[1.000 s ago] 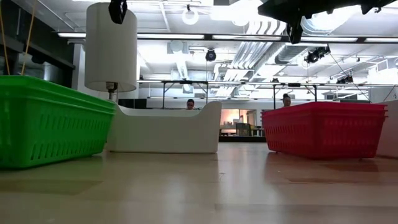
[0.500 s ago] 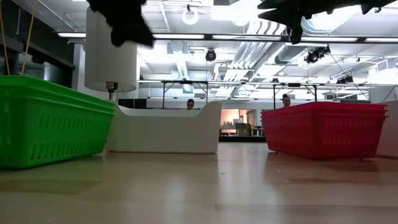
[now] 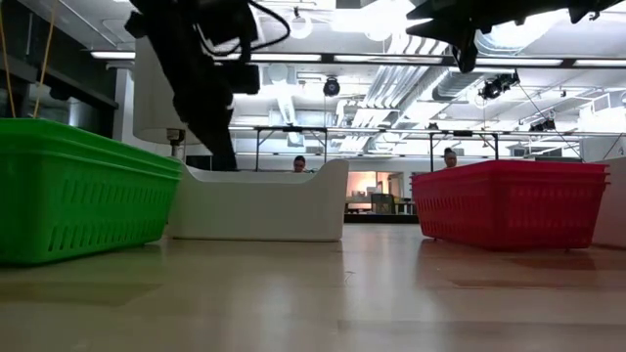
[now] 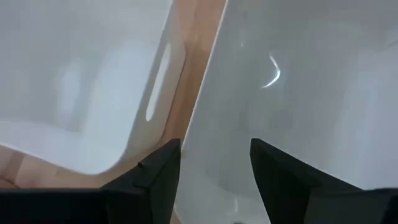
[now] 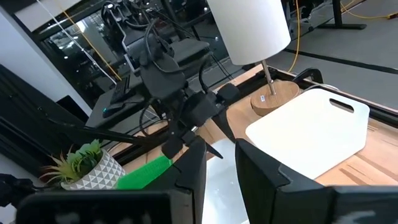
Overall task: Stack baskets by color
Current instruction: Stack the bottom left white bin on the top white bin, then stack the bottom white bin on the top white bins
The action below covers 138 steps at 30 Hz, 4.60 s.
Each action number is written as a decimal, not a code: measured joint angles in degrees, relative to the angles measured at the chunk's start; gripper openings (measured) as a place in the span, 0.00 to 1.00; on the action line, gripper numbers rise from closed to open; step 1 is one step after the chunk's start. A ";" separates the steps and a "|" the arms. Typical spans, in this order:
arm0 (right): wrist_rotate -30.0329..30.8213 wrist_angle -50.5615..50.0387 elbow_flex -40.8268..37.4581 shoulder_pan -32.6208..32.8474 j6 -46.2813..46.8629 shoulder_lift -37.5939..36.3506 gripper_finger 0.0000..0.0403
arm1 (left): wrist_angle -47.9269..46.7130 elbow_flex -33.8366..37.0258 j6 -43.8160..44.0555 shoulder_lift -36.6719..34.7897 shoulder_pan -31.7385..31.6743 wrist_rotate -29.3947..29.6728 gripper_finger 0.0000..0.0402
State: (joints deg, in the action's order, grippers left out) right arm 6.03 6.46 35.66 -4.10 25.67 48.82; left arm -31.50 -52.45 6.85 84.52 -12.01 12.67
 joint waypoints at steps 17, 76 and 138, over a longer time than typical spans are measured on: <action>0.01 -1.16 0.00 0.00 1.44 0.02 0.18 | 1.34 -0.02 -0.34 3.16 0.04 0.45 0.41; 1.56 2.95 0.00 -0.03 2.82 -0.04 0.18 | 8.60 7.85 72.99 -9.74 3.23 41.15 0.00; -0.11 7.84 0.00 0.02 3.12 -0.02 0.18 | 43.26 5.29 8.76 -34.90 2.10 -10.95 0.43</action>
State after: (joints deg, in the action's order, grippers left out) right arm 5.92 14.30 35.66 -4.08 28.80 48.80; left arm 11.77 -47.16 15.61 49.61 -9.91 1.72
